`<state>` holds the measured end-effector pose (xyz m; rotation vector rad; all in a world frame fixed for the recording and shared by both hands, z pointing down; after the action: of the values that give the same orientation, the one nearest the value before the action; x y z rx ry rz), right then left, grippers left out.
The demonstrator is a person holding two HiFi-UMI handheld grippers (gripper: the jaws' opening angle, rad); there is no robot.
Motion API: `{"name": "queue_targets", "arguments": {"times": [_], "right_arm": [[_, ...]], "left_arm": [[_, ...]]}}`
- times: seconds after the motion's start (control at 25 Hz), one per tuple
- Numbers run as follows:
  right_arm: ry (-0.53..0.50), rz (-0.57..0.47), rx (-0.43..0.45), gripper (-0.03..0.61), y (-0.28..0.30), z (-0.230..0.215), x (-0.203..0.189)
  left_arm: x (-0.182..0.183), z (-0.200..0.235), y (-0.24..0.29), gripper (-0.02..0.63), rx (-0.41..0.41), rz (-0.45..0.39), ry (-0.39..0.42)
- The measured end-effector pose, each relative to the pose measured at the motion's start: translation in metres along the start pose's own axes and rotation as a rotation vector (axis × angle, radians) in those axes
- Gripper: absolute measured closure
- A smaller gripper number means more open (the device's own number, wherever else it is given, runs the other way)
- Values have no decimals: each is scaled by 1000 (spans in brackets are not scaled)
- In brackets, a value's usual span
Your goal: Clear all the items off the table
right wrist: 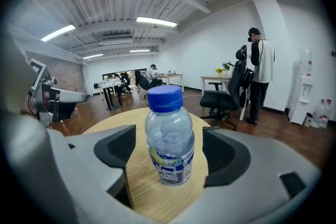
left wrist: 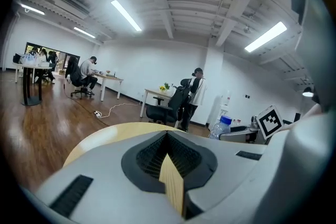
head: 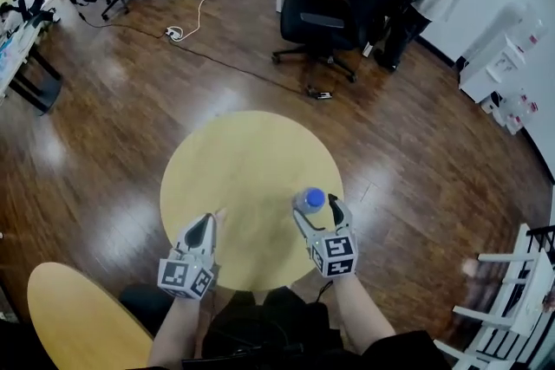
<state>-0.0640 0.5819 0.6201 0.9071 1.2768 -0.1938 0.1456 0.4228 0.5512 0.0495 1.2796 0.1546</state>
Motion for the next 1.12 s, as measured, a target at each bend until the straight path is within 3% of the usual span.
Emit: {"name": "queue_targets", "arguments": {"times": [0.32, 0.8, 0.96, 1.12], "right_arm": [[-18, 14, 32, 172, 15, 1, -7], [-18, 22, 33, 202, 33, -2, -23], [29, -45, 46, 204, 24, -6, 6], [3, -127, 37, 204, 4, -10, 50]], "left_arm": [[-19, -4, -4, 614, 26, 17, -77], [-19, 1, -35, 614, 104, 30, -47], [-1, 7, -40, 614, 135, 13, -13], [33, 7, -31, 614, 114, -43, 21]]}}
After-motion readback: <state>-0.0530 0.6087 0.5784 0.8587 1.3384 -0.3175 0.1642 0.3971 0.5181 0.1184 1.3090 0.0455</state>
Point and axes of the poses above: the fingertips, and each gripper's own axes: y forward along the fingers, z to its left, x out of its top, the point moved 2 cm from there along -y, backward along the fingers, and after that the axes turned 12 degrees about -x, right-handed, at the moved point
